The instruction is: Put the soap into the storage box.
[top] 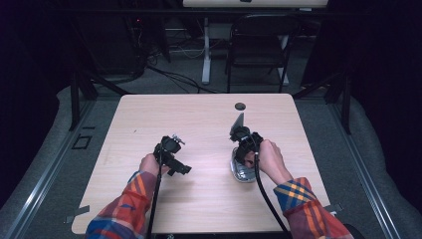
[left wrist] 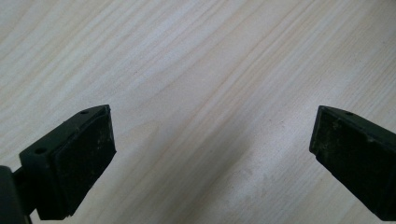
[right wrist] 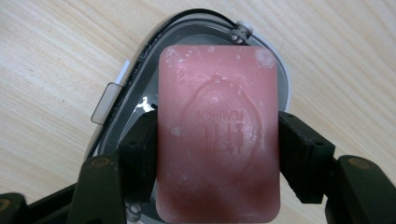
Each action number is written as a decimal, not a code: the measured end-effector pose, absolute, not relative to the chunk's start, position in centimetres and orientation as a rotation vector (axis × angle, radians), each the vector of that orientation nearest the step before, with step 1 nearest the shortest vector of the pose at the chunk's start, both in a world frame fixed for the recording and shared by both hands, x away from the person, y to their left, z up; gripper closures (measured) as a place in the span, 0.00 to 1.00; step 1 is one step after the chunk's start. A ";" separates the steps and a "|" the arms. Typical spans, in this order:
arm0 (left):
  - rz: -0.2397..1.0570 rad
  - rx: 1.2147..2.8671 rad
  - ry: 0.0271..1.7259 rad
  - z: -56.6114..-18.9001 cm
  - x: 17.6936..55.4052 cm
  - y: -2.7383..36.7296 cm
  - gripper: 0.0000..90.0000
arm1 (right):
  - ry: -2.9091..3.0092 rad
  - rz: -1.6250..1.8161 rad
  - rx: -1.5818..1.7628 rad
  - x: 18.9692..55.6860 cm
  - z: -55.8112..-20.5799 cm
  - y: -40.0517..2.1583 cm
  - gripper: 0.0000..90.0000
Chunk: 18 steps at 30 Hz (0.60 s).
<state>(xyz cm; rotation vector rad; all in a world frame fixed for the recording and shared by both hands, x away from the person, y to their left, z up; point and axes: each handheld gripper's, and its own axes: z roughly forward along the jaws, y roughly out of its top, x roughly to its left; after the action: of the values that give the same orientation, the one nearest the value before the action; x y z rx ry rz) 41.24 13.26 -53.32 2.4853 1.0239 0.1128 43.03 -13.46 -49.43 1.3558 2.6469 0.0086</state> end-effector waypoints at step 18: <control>0.110 2.495 1.022 -53.3 41.2 13.2 0.00 | 2.738 0.166 1.422 42.7 -48.0 -14.9 0.43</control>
<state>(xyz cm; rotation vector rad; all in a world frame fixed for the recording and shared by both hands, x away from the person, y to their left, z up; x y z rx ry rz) 41.22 13.19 -53.34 2.4951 1.0217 0.1104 42.68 -14.89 -48.04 1.4216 2.7375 0.1660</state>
